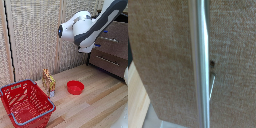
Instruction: Compassionately, move the pinch receptors towards pink recepticle. Embrace the recepticle delicately and rise accordingly. Progress forward guided by applied tension and move towards the highest section of the storage unit. Place the recepticle delicately and shut the storage unit.
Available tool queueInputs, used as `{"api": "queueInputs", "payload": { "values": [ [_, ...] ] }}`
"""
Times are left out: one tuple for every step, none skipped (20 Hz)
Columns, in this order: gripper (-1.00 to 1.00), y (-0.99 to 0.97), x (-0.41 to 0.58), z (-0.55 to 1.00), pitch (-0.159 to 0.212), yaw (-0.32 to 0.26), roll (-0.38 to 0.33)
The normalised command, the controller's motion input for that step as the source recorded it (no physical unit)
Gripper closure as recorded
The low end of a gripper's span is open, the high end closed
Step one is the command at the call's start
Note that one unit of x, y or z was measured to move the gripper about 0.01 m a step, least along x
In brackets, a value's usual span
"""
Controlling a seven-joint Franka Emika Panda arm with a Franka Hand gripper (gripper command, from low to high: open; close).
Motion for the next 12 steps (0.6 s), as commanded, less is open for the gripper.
{"api": "queueInputs", "payload": {
  "values": [
    [1.00,-0.24,0.000,0.16,0.018,0.086,-0.033],
    [1.00,-0.24,0.000,0.16,0.005,0.089,-0.032],
    [1.00,-0.24,0.000,0.15,0.000,0.089,-0.023],
    [1.00,-0.25,0.000,0.17,0.000,0.086,-0.017],
    [1.00,-0.25,0.000,0.16,0.000,0.083,-0.017],
    [1.00,-0.24,0.000,0.17,0.000,0.078,-0.018],
    [1.00,-0.23,0.000,0.16,0.000,0.069,-0.015],
    [1.00,-0.22,0.000,0.15,0.000,0.061,-0.009],
    [1.00,-0.20,0.000,0.18,0.000,0.054,-0.015],
    [1.00,-0.16,-0.054,0.20,-0.001,0.040,-0.033],
    [1.00,-0.16,-0.066,0.20,-0.002,0.035,-0.029],
    [1.00,-0.19,-0.057,0.20,0.000,0.032,-0.024]
  ]
}}
